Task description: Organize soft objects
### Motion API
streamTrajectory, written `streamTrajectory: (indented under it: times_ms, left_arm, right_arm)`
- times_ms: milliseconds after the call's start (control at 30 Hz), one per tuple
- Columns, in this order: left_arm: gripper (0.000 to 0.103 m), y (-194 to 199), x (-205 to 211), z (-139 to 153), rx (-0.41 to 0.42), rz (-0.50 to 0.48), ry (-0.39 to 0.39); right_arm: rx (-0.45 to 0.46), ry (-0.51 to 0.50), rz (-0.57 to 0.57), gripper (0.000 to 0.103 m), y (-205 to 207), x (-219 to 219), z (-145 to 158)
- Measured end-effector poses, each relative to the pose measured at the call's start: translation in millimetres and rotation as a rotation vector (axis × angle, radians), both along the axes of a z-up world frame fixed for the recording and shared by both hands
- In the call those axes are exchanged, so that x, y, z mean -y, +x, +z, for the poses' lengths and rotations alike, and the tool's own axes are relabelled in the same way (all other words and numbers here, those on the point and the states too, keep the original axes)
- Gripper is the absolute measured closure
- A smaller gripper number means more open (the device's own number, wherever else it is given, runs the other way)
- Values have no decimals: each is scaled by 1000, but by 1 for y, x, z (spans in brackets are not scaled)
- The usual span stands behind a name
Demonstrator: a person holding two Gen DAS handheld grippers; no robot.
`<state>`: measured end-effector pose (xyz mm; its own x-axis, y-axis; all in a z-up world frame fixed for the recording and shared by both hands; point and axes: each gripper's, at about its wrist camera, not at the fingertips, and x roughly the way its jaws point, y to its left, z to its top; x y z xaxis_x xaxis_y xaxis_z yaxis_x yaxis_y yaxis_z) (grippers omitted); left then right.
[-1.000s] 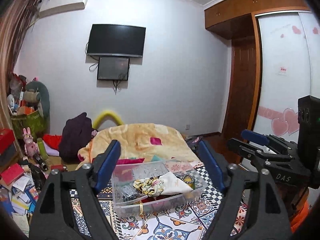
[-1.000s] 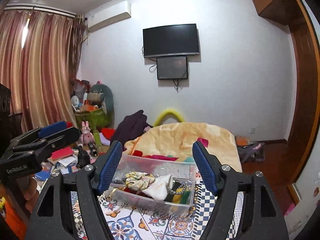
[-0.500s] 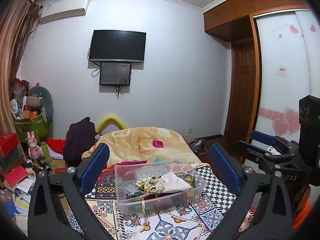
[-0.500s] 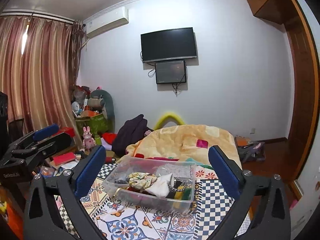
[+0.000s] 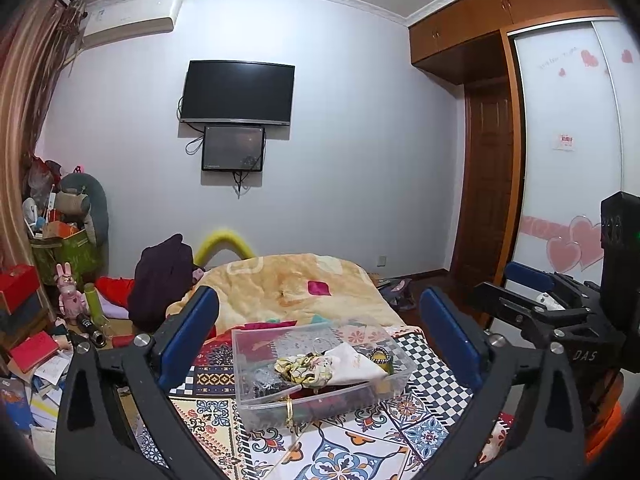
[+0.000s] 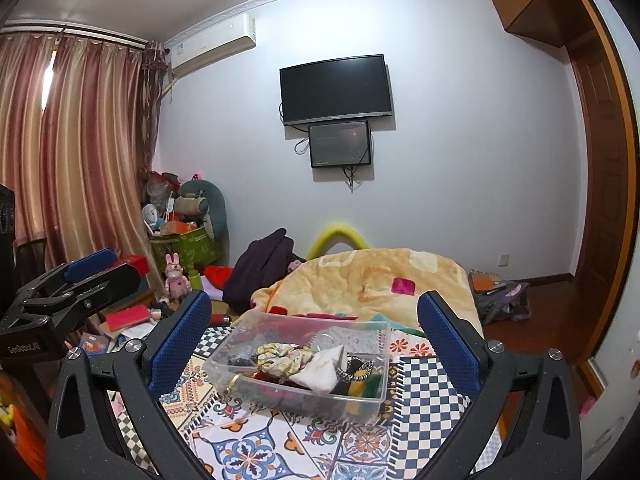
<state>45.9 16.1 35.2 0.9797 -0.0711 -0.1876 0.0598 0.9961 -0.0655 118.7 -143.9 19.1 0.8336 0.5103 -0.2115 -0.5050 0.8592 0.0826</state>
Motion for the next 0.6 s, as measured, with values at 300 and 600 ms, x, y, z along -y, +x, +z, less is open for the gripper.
streamTrajectory:
  times_ms: [300,600]
  left_arm:
    - [0,-1,0,0,3,2,3]
    - [0,-2,3,-1,3,-5,6]
  right_arm:
    - [6,0,2,0,-3,-1,2]
    - [7,-5,3,0,-4,-1,2]
